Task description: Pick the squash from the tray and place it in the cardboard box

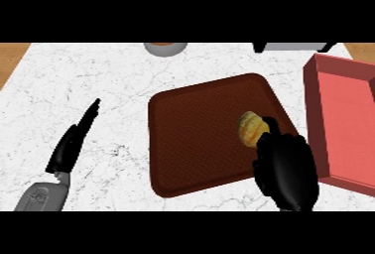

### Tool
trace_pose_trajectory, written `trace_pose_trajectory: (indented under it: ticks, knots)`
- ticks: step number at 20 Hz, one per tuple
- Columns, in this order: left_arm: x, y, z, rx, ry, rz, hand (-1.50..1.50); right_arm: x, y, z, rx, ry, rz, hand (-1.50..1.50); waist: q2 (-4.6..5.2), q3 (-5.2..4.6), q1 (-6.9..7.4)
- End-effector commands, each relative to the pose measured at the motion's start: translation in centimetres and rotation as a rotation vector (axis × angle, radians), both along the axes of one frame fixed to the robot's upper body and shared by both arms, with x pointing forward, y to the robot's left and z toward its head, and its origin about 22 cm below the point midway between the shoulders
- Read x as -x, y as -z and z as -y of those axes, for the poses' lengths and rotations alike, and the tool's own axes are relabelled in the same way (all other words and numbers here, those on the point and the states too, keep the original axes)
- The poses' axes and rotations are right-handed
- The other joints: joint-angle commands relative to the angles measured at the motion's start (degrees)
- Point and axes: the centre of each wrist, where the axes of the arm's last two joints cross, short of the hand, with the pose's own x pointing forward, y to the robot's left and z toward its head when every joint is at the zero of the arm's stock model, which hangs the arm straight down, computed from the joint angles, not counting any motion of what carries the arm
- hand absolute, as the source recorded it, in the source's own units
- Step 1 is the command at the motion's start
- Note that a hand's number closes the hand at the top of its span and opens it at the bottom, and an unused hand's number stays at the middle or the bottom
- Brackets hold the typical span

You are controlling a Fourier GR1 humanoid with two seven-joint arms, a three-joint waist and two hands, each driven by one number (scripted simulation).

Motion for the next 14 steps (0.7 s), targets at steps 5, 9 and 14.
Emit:
trace_pose_trajectory:
  ticks: [5, 9, 14]
  knots:
    - [-0.3, -0.6, -0.2, -0.005, -0.009, 0.003, 0.0, -1.1, -11.5, 5.0, -0.061, 0.258, 0.222, 1.5, -0.41, -0.36, 0.17]
    - [0.1, 0.0, 0.0, -0.002, 0.0, 0.009, 0.0, -1.5, -15.7, 8.0, -0.117, 0.32, 0.268, 1.5, -0.33, -0.35, 0.2]
    - [-0.4, 0.7, 0.1, 0.004, 0.008, -0.005, 0.0, -2.2, -16.2, 12.1, -0.113, 0.378, 0.237, 1.5, -0.26, -0.32, 0.16]
